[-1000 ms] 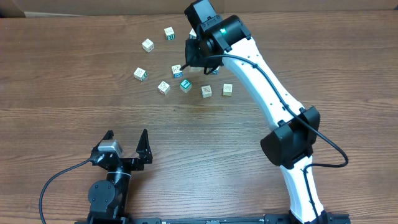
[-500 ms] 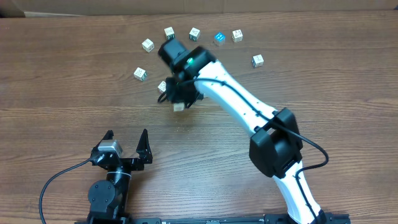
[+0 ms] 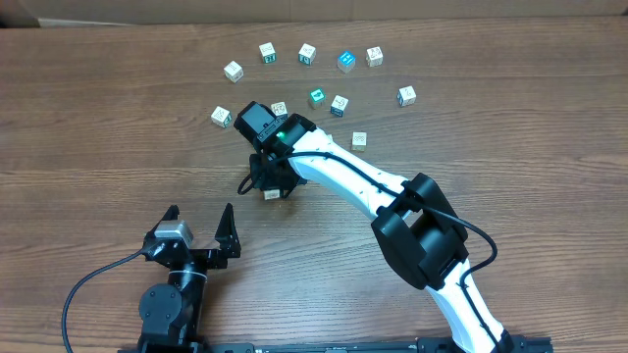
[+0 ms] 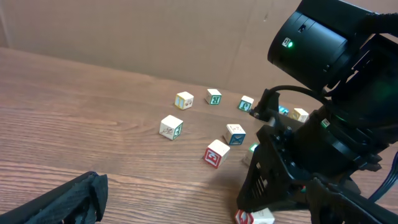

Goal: Form a circle
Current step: 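Carry the block toward the front and set it down, open gripper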

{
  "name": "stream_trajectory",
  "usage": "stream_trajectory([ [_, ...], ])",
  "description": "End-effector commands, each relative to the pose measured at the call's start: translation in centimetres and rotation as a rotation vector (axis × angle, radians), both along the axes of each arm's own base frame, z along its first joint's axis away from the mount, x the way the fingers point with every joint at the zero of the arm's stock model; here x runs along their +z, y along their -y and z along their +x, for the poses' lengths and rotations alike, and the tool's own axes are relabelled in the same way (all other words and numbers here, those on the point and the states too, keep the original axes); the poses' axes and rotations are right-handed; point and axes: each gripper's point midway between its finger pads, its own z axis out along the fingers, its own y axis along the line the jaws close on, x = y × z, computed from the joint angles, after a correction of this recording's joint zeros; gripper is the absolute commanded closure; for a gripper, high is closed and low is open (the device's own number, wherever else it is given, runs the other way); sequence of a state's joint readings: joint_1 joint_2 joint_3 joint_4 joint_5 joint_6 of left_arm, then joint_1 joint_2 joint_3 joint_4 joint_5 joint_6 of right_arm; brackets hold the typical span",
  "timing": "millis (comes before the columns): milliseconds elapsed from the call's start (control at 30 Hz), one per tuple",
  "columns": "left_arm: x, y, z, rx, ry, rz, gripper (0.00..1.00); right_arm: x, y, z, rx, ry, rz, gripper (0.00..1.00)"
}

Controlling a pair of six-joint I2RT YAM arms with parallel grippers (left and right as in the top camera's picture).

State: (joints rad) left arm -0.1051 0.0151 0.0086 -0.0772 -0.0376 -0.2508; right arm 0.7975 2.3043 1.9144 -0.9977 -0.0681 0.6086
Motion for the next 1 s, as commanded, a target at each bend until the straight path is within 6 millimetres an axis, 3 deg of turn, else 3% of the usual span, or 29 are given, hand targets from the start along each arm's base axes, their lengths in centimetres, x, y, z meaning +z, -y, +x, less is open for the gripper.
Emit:
stream_trajectory([
  [0, 0.1, 0.3, -0.1, -0.015, 0.011, 0.026, 0.00, -0.5, 0.9, 0.7, -0.035, 0.032, -0.043, 0.75],
  [433, 0.1, 0.3, -0.1, -0.015, 0.011, 0.026, 0.01, -0.7, 0.5, 1.7, -0.147, 0.064, -0.016, 0.75],
  [967, 0.1, 0.3, -0.1, -0.015, 0.011, 0.026, 0.00, -0.9, -1.4, 0.8, -0.109, 0.098, 0.005, 0.73],
])
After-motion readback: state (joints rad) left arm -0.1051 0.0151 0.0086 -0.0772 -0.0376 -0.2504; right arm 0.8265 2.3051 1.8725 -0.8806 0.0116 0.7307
